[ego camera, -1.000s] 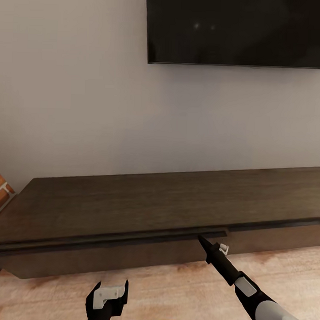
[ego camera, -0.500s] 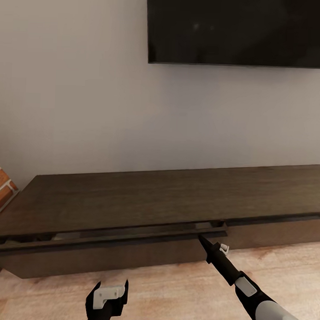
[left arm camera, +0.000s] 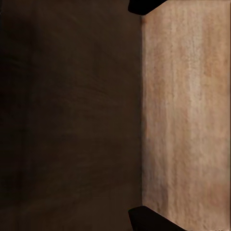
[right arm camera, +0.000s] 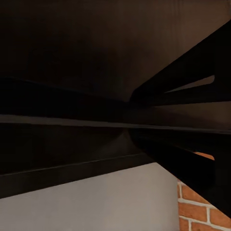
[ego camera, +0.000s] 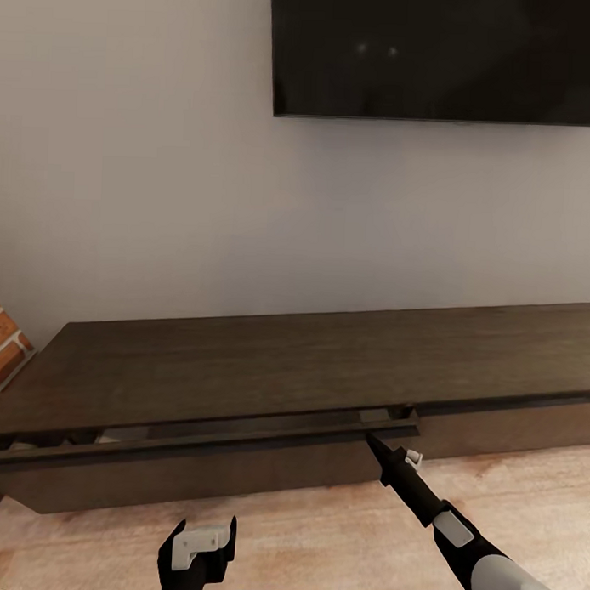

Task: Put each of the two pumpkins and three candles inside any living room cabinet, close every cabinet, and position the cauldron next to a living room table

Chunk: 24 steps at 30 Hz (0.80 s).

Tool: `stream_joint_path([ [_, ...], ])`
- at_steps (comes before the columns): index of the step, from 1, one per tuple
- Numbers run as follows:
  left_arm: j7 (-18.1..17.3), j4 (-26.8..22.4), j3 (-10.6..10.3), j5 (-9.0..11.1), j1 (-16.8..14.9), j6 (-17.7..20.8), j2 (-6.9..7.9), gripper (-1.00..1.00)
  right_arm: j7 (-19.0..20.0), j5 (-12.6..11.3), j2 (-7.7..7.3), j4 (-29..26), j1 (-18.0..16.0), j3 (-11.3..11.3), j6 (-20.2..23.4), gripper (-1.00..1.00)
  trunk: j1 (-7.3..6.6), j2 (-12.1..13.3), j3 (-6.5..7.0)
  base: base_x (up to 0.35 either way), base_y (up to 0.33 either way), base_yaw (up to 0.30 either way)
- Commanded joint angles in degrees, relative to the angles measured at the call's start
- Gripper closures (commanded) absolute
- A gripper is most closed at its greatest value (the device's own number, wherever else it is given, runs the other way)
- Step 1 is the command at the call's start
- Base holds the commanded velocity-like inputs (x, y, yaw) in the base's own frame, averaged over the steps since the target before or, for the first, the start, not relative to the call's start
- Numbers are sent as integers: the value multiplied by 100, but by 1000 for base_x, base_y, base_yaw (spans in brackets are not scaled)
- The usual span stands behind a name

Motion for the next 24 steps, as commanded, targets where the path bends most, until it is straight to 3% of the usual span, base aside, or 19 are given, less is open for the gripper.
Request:
stream_joint_path([
  [1,23,-2,-10,60,0,-22,1,-100,313,-115,-2,-2,-3,33,120,100,-3,-2,-2,-77,0,0],
  [13,23,-4,-10,60,5,-22,1,-100,386,-121,-84,6,2,5,170,100,-3,-2,-2,-16,0,0],
  [24,23,-4,-10,60,1,-22,1,-100,384,-134,-88,6,2,5,172,100,-3,-2,-2,-105,0,0],
])
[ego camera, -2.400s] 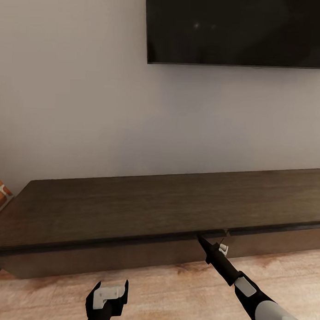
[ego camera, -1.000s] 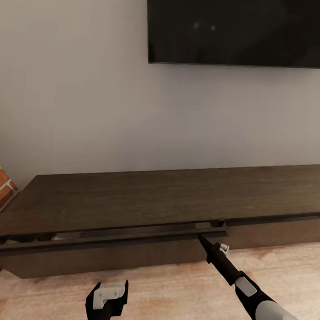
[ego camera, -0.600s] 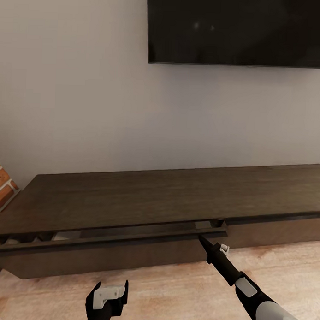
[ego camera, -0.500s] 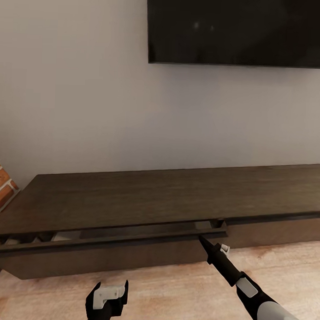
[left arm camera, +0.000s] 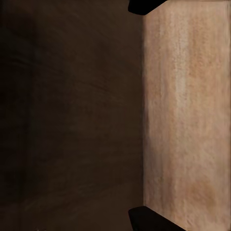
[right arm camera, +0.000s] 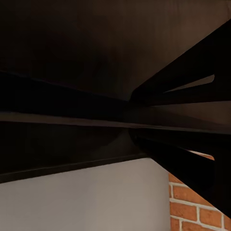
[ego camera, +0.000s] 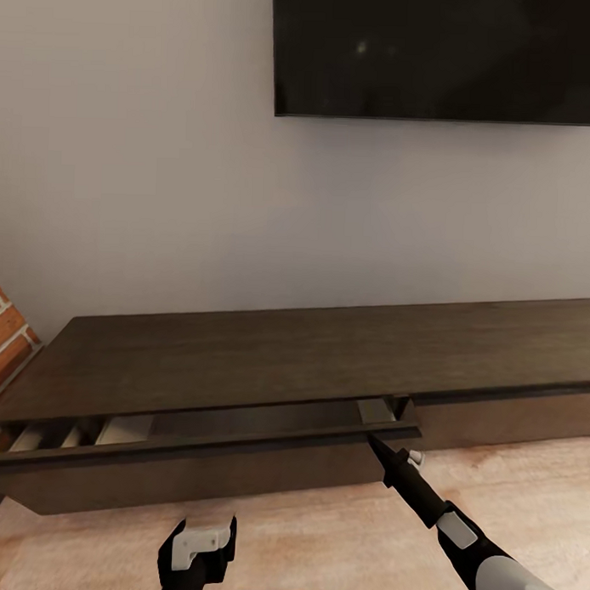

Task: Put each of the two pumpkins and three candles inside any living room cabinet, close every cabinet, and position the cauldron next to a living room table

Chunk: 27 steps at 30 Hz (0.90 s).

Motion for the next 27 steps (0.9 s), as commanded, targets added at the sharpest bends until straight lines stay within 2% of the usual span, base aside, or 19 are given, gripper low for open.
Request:
stream_joint_path([
  [1,23,-2,-9,59,1,-22,1,-100,304,-139,-2,-8,-7,-97,121,100,-3,-2,-2,-64,0,0],
  [15,26,7,-9,51,-4,-22,1,-100,345,-156,-2,-8,1,-106,65,100,-3,-2,-2,-35,0,0],
  [27,29,1,-9,56,2,-22,1,-100,293,-158,-10,-8,2,-114,120,100,-3,-2,-2,-134,0,0],
])
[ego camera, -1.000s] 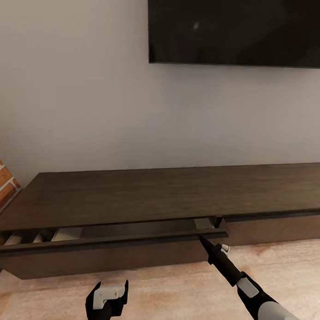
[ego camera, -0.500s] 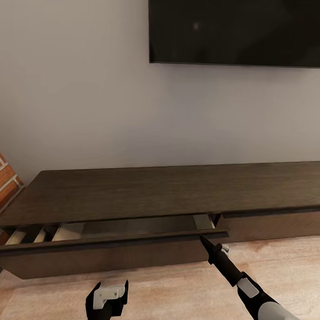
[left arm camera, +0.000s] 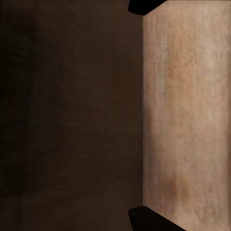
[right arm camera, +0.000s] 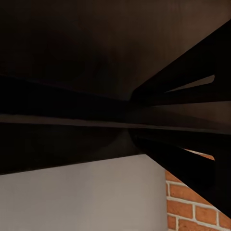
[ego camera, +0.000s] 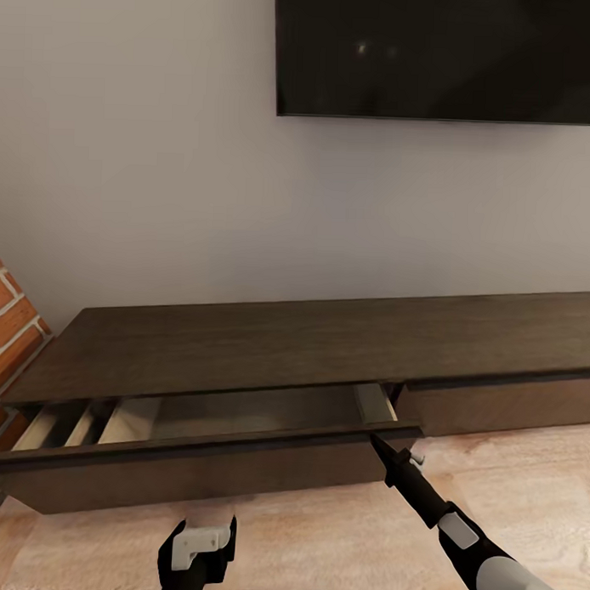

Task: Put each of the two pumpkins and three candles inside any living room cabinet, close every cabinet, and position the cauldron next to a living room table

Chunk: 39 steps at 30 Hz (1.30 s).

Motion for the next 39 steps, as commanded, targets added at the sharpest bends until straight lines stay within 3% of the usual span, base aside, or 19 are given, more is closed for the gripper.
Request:
stream_joint_path([
  [1,20,-1,-10,59,1,-22,1,-100,313,-124,-1,-5,-7,-30,131,100,-3,-2,-2,-87,0,0],
  [39,25,4,-10,54,-4,-22,1,-100,311,-106,-2,-5,-11,-30,142,100,-3,-2,-2,-98,0,0],
])
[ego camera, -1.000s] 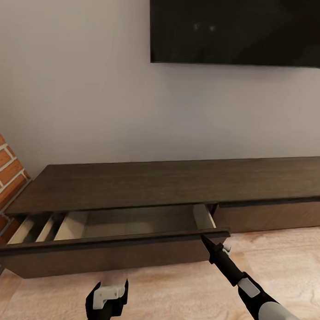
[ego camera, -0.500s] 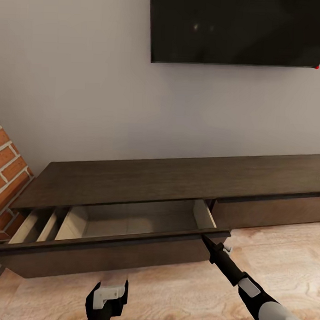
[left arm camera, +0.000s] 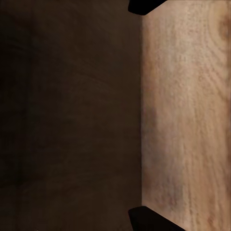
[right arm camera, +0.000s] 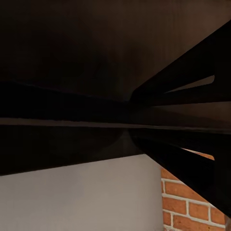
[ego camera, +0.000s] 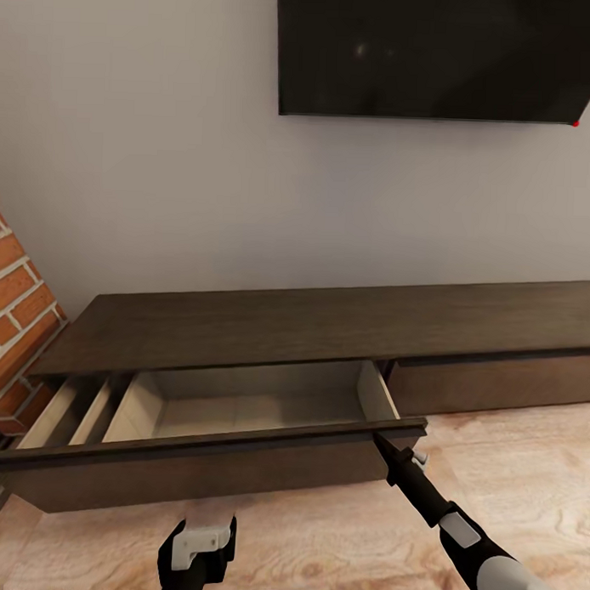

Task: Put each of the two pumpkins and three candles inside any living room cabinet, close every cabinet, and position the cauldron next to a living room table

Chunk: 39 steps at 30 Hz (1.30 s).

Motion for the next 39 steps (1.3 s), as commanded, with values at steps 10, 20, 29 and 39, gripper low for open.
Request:
stream_joint_path([
  [10,23,-1,-11,60,-2,-22,2,-100,395,-83,2,4,-4,152,128,100,-2,-2,-2,-118,0,0],
  [20,23,-1,-11,60,-2,-22,2,-100,395,-82,2,4,-5,152,131,100,-2,-2,-2,-132,0,0],
  [29,23,-1,-11,57,-3,-22,2,-100,396,-86,2,4,-5,152,131,100,-2,-2,-2,-102,0,0],
  [39,23,-1,-11,58,-3,-22,2,-100,388,-82,2,4,-6,152,131,100,-2,-2,-2,-52,0,0],
])
